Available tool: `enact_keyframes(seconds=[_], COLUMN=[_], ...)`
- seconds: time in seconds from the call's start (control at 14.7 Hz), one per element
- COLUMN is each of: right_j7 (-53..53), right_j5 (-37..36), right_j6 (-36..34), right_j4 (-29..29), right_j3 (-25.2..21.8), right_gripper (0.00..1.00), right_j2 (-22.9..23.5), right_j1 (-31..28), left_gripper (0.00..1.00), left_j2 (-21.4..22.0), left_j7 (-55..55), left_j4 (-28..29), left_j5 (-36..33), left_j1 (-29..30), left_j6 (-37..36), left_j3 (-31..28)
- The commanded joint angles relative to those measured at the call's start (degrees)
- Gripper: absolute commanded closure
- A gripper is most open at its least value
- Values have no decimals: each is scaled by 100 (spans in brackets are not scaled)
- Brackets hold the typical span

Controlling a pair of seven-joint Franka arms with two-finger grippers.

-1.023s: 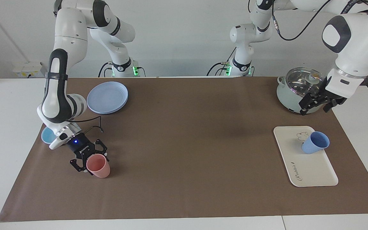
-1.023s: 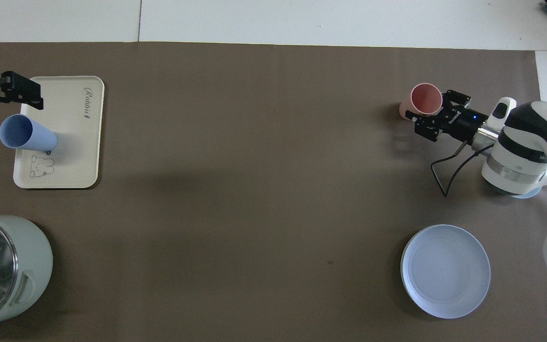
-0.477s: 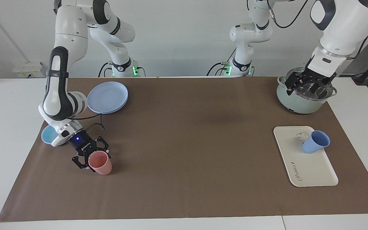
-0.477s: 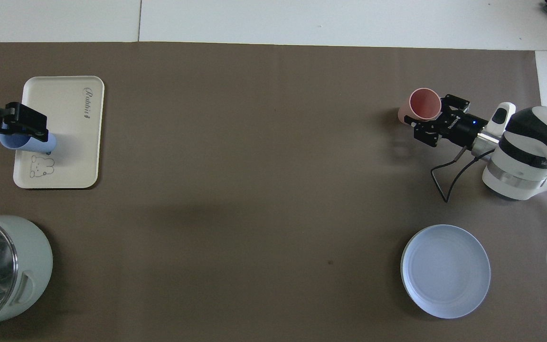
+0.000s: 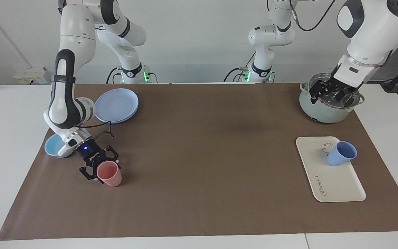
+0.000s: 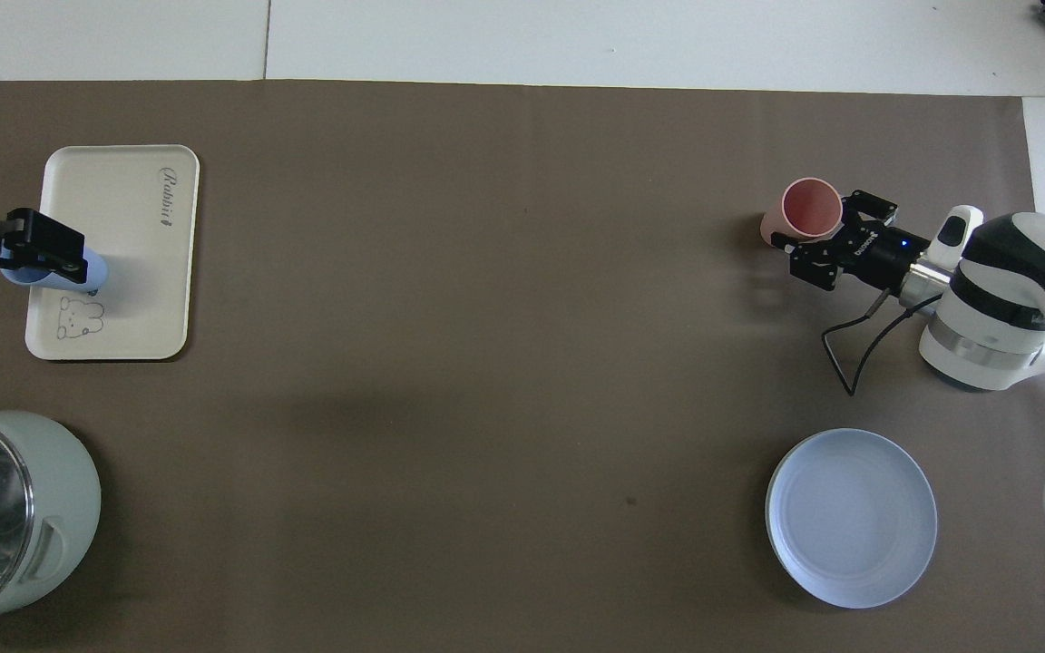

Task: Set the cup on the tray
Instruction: 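Lower the pink cup to the table and open the right gripper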

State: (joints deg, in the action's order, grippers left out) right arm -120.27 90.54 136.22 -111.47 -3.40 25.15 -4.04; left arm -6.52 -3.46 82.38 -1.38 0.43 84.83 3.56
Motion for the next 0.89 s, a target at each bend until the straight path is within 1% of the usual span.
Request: enact_keyframes(seconds=[0.0, 0.14, 0.27, 0.48, 0.68, 0.82], right_j7=[28, 441, 863, 987, 1329, 1951], right_j5=[166, 149, 79, -123, -527, -1096], right_j6=[185, 588, 826, 1055, 1153, 1310], right_j4=[-147, -173, -190, -191, -191, -147], right_j3=[32, 41, 23, 14, 14, -3], right_gripper=[0, 0, 0, 0, 0, 0], right_j2=[-273, -536, -686, -801, -906, -968], right_j1=[113, 280, 474, 571, 579, 728], left_gripper=[0, 0, 0, 0, 0, 0], left_j2=[178, 178, 178, 187, 178, 186], left_j7=[100, 100, 92, 83, 83, 100], left_j4=[164, 120, 76, 85, 85, 102], left_j5=[243, 235, 226, 226, 182, 182], left_j1=[72, 80, 63, 54, 54, 80], left_j6=[121, 148, 209, 288, 385, 385], left_j3=[-5, -5, -5, -5, -5, -5])
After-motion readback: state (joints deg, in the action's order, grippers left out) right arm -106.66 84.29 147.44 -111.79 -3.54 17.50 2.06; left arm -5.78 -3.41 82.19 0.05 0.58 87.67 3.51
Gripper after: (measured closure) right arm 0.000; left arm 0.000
